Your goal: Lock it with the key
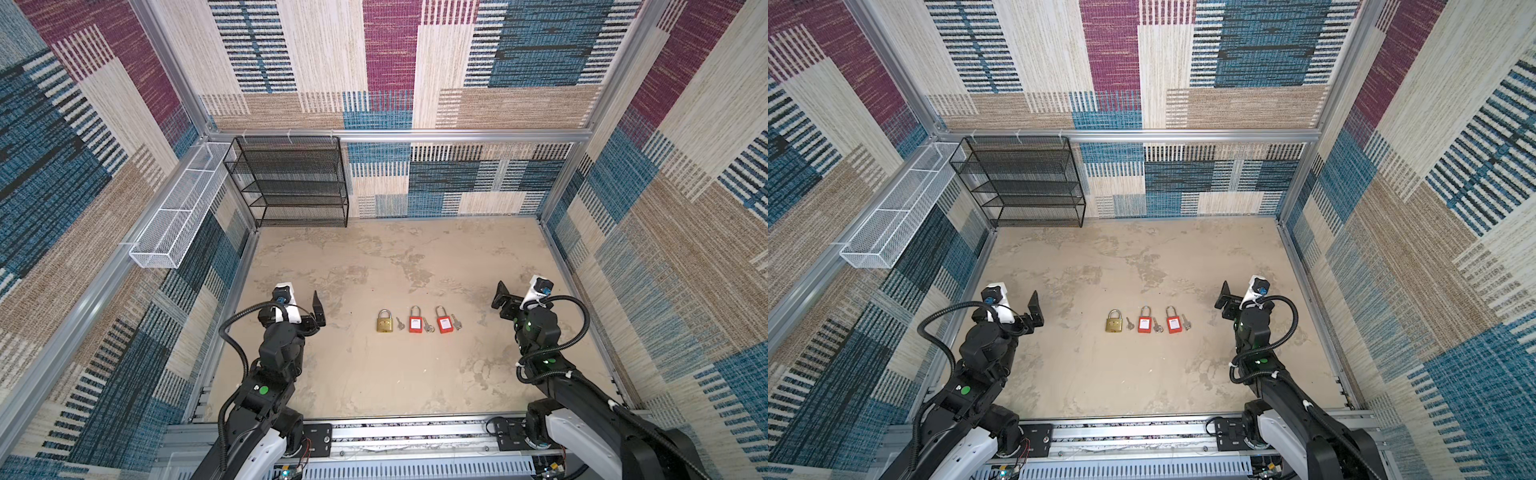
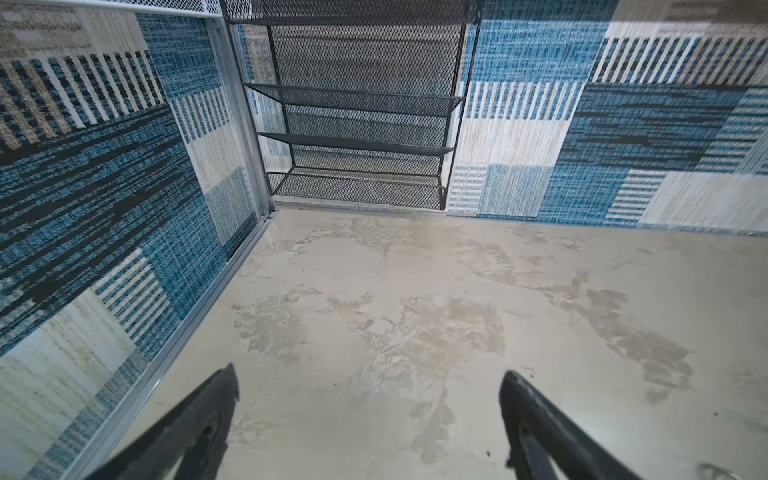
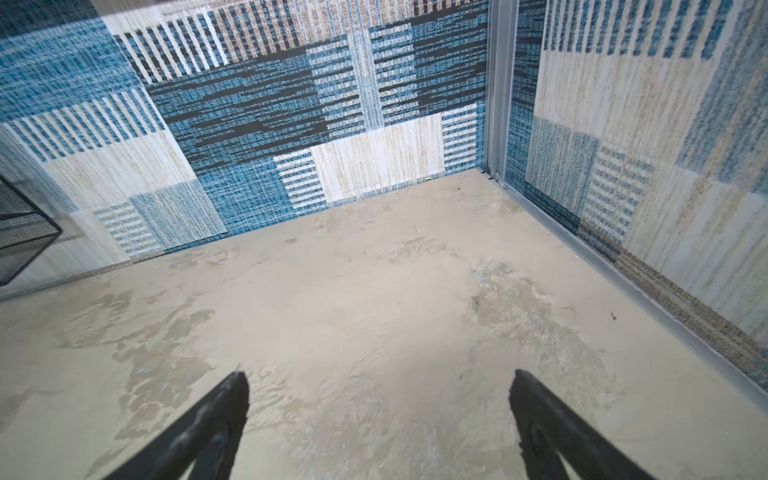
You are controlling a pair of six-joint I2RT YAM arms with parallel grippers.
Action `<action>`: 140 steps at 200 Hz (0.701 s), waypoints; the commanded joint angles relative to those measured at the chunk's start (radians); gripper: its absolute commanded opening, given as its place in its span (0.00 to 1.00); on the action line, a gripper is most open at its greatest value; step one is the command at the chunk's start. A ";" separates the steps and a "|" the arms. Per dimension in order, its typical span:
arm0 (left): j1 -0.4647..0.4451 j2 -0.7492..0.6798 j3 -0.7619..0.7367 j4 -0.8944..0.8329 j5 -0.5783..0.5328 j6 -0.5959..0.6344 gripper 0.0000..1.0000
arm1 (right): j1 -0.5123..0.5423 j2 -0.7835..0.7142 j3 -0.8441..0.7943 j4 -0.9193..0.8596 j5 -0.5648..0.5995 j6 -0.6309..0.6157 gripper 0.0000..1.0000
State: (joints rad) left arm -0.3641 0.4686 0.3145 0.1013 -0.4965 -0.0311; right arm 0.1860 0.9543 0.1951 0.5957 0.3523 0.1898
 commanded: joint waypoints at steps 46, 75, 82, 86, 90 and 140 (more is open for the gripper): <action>0.066 0.132 -0.254 0.616 -0.099 0.092 0.99 | -0.059 0.160 -0.093 0.473 -0.040 -0.134 0.99; 0.097 0.293 -0.225 0.679 -0.032 0.109 1.00 | -0.077 0.261 -0.086 0.563 -0.035 -0.159 0.99; 0.105 0.328 -0.219 0.693 -0.017 0.112 1.00 | -0.081 0.291 -0.085 0.590 -0.033 -0.168 0.99; 0.111 0.348 -0.214 0.702 -0.010 0.111 1.00 | -0.080 0.311 -0.082 0.602 -0.037 -0.173 0.99; 0.119 0.368 -0.213 0.713 0.000 0.109 1.00 | -0.083 0.331 -0.078 0.616 -0.041 -0.182 0.99; 0.239 0.632 -0.187 0.852 0.115 -0.018 1.00 | -0.089 0.536 -0.011 0.730 -0.091 -0.241 0.99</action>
State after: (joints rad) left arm -0.1600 1.0130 0.1032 0.8196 -0.4622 0.0071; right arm 0.0986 1.4292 0.1730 1.1954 0.2909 -0.0120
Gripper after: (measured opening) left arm 0.995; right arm 0.991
